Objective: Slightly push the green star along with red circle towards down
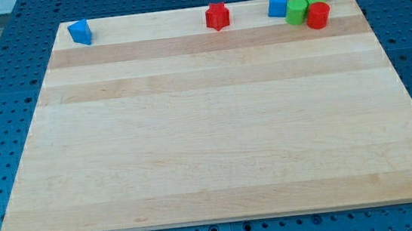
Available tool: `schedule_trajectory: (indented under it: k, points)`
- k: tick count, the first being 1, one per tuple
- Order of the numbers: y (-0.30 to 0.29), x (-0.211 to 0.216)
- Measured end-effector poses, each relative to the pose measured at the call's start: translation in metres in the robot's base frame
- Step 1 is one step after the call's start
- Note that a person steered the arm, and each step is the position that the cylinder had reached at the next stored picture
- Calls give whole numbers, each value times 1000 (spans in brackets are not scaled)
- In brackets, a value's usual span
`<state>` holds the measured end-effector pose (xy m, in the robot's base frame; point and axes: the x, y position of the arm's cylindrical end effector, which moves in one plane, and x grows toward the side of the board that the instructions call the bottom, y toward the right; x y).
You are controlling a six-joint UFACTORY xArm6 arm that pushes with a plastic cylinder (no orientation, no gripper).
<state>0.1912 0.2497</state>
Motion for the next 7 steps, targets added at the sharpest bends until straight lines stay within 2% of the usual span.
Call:
schedule_trajectory:
  k: [4,6,7]
  points:
    - [-44,13]
    - [-50,84]
    - [-6,77]
